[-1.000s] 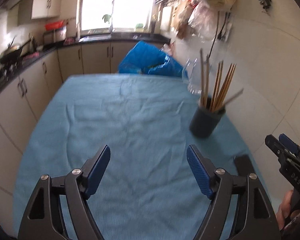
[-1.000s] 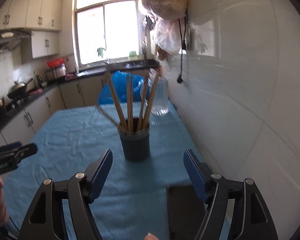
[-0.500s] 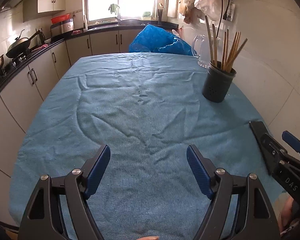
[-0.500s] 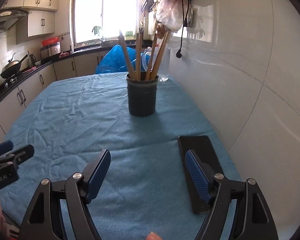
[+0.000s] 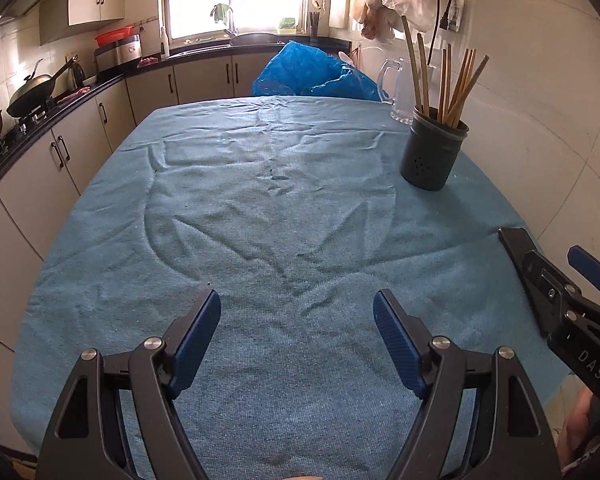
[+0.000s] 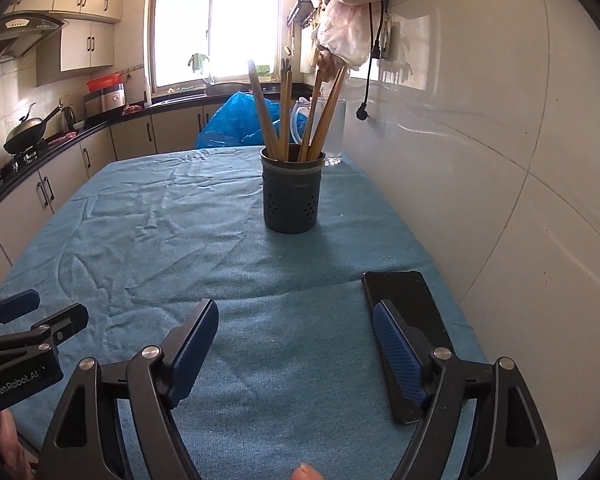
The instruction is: Organize utensils
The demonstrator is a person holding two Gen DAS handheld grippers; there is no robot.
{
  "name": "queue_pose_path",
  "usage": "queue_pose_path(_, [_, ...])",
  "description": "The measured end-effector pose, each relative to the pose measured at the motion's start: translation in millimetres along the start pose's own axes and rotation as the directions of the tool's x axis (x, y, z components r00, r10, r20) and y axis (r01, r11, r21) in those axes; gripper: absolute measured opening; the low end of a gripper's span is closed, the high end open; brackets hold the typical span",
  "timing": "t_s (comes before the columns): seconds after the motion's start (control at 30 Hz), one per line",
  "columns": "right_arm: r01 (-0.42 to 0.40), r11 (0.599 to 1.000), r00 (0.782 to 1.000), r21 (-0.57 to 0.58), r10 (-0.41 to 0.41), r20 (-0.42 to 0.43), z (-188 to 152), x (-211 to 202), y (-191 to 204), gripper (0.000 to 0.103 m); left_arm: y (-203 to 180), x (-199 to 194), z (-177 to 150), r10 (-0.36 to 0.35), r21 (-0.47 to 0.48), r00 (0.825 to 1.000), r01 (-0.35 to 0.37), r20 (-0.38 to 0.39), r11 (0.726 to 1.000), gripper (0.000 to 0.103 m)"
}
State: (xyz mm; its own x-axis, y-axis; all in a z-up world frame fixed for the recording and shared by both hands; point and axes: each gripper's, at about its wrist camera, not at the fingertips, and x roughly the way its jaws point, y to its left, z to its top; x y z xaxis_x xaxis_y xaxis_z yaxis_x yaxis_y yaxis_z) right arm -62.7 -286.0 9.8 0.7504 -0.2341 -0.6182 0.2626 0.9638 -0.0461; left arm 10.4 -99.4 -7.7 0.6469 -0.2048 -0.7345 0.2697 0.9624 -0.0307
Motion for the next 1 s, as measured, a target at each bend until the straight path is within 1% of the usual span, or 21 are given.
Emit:
queue_pose_path(0.43, [-0.002, 1.000, 1.000, 0.009, 0.002, -0.017, -4.1, 5.2, -2.5, 0.084, -0.9, 7.5, -2.9, -0.002, -0.008, 1.000, 0.002, -0.026, 1.000, 0.078])
queue_pose_path(1.0, [-0.013, 1.000, 0.999, 0.016, 0.013, -0.031, -7.9, 8.3, -2.2, 0.084, -1.9, 8.3, -5.8, -0.005, -0.006, 0.999, 0.004, -0.034, 1.000, 0.078])
